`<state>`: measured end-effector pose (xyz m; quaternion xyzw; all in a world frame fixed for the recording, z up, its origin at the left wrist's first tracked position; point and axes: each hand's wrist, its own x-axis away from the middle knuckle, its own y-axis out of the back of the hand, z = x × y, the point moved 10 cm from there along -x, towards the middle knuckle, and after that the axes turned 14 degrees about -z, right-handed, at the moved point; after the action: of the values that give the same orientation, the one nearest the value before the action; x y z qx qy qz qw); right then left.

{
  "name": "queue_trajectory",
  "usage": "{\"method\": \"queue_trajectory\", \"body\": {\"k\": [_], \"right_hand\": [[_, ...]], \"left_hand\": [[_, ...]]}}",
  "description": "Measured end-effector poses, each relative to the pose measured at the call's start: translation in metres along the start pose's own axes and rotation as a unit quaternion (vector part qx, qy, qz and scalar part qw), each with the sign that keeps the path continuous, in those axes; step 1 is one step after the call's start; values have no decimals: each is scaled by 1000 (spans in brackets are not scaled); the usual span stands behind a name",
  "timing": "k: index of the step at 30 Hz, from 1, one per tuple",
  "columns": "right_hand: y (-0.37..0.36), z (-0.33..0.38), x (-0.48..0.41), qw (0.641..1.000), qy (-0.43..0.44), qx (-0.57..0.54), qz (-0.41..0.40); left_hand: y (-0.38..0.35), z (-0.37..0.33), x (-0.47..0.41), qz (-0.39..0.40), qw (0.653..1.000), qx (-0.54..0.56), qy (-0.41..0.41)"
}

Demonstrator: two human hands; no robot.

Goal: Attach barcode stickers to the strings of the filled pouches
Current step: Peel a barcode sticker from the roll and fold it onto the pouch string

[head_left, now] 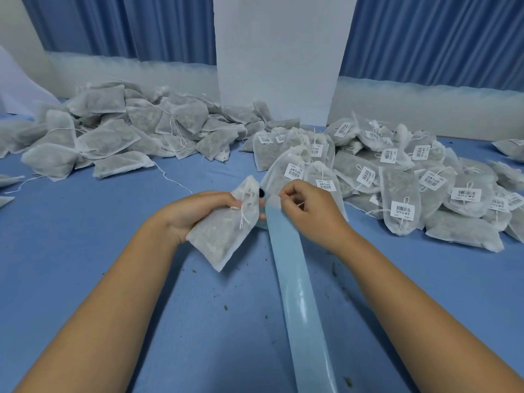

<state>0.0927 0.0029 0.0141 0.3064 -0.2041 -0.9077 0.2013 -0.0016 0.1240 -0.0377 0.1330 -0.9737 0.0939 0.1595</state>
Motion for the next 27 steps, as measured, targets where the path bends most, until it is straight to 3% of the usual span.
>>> {"method": "queue_trajectory", "body": {"k": [4, 9, 12, 24, 27], "right_hand": [[-3, 7, 2, 999, 36, -7, 24], [0, 19, 5, 995, 94, 8, 33], [-1, 25, 8, 988, 136, 49, 47], [5, 32, 10, 987, 156, 13, 38], [7, 27, 8, 992, 126, 4, 19]], "left_hand": [[-1, 2, -4, 10, 995, 97, 26], [7, 13, -9, -49, 998, 35, 36], [7, 17, -11, -46, 997, 47, 43], [-6, 15, -7, 18, 998, 40, 49], [-8, 16, -7, 39, 996, 49, 66]]}}
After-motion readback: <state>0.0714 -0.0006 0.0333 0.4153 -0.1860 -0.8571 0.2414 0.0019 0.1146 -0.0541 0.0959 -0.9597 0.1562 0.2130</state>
